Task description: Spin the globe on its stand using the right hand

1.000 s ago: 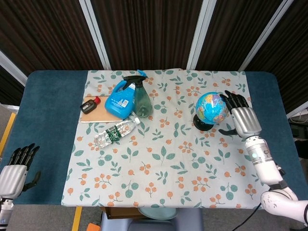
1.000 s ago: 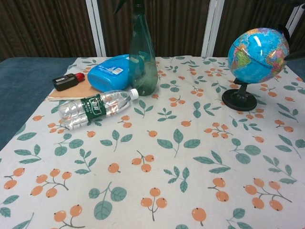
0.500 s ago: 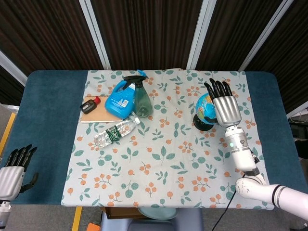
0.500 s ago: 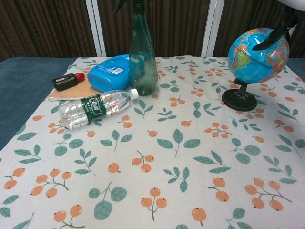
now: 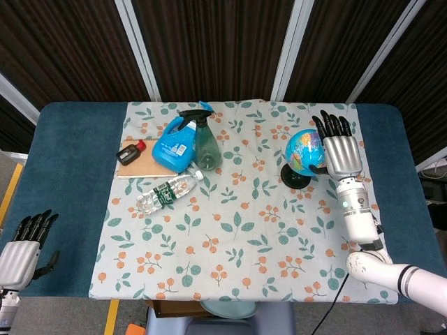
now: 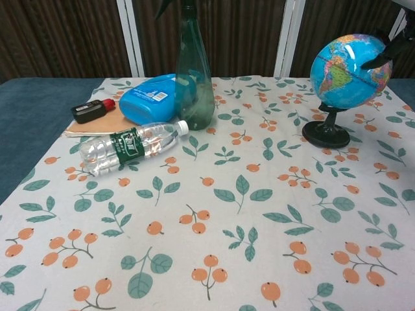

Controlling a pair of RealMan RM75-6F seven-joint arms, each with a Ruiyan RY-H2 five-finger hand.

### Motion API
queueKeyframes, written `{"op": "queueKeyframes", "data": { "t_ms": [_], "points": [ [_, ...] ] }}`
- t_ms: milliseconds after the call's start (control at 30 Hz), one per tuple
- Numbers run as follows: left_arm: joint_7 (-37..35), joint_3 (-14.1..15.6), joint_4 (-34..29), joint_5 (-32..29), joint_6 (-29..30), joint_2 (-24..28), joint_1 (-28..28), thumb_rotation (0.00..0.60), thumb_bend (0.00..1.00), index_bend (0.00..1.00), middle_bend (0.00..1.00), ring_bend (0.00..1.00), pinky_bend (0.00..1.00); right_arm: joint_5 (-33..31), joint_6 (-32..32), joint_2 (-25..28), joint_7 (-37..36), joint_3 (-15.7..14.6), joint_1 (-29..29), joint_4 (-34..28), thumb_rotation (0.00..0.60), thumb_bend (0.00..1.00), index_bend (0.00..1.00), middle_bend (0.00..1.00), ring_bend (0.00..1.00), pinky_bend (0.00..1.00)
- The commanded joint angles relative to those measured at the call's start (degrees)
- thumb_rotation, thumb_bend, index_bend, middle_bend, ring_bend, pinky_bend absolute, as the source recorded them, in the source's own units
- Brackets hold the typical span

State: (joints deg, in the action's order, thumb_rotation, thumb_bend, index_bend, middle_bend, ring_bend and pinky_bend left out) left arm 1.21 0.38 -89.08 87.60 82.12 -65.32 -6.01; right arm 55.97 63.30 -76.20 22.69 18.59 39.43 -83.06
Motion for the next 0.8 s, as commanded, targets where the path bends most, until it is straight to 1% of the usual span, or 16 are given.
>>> {"op": "queueKeyframes", "data": {
  "t_ms": [33,267,600,800],
  "points": [
    [0.1,0.0,0.0,0.0,-0.1,-0.1,0.0,0.600,0.44,0.00,0.00,0.00,0.00,-0.4,-0.4,0.2,-0.3,-0.5,-0.3,0.9,0.600,0.12,0.00,0.00,0.00,0.00],
    [0.9,0.1,-0.1,-0.3,-0.2,-0.3,0.0,0.600,0.44,0.00,0.00,0.00,0.00,-1.2,-2.0,-0.5,-1.4,-1.3,-0.6,5.3,0.600,0.12,0.00,0.00,0.00,0.00],
    [1.3,0.0,0.2,-0.9,-0.8,-0.6,-0.1,0.600,0.44,0.00,0.00,0.00,0.00,-2.7,-4.7,-3.2,-1.3,-1.8,0.4,12.4,0.600,0.12,0.00,0.00,0.00,0.00],
    [1.2,-0.1,0.3,-1.2,-0.8,-0.6,0.0,0.600,0.44,0.00,0.00,0.00,0.00,-3.1,-5.4,-4.3,-1.9,-1.7,0.5,14.9,0.600,0.12,0.00,0.00,0.00,0.00]
  ]
}}
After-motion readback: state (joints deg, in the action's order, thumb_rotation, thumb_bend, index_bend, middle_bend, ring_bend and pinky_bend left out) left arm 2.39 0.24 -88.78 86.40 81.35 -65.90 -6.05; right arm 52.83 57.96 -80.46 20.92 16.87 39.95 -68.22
